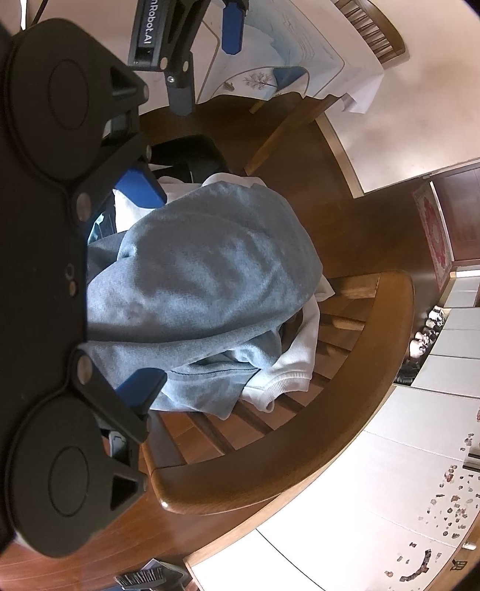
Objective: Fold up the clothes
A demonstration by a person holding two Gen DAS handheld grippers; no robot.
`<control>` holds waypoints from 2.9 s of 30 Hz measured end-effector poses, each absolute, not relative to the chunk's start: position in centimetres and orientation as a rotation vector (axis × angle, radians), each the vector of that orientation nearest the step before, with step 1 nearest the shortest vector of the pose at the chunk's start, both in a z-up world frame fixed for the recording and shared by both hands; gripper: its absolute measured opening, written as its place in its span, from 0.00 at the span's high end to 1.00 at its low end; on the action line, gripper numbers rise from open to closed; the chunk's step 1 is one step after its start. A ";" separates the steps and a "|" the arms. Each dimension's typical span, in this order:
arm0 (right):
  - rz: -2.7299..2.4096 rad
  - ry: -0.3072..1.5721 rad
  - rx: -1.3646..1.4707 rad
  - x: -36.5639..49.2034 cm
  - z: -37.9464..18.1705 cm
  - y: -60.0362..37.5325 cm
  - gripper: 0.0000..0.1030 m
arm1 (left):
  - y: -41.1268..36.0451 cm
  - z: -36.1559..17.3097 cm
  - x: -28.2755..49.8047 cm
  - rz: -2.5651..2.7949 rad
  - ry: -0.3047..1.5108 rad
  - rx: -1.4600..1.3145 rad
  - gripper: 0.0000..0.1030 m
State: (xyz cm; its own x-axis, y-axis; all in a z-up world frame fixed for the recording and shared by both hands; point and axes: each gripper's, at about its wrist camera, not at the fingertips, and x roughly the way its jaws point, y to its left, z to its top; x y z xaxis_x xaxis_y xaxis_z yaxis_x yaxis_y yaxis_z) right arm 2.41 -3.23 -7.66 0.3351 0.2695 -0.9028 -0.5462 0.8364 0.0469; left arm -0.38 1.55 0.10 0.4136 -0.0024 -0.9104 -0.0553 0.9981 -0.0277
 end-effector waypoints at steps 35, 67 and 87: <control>0.536 1.141 -0.279 4.8 -9.6 -3.9 0.00 | 2.1 -1.3 2.2 0.041 1.156 -0.076 0.00; 0.699 1.210 -0.291 12.1 -20.0 -1.4 0.00 | 1.8 -14.4 15.6 -0.062 1.274 -0.220 0.00; 1.049 1.122 -0.400 -0.1 -15.2 3.5 0.00 | 4.7 -9.1 9.8 -0.152 1.269 -0.534 0.13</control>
State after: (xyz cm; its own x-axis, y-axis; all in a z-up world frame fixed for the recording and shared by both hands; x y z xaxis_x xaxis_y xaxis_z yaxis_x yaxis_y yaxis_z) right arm -0.09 3.50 -15.23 0.0484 0.4795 -0.8762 -0.8419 0.4917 0.2225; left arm 9.85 4.69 -9.12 0.3058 -0.3959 -0.8659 -0.1804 0.8689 -0.4610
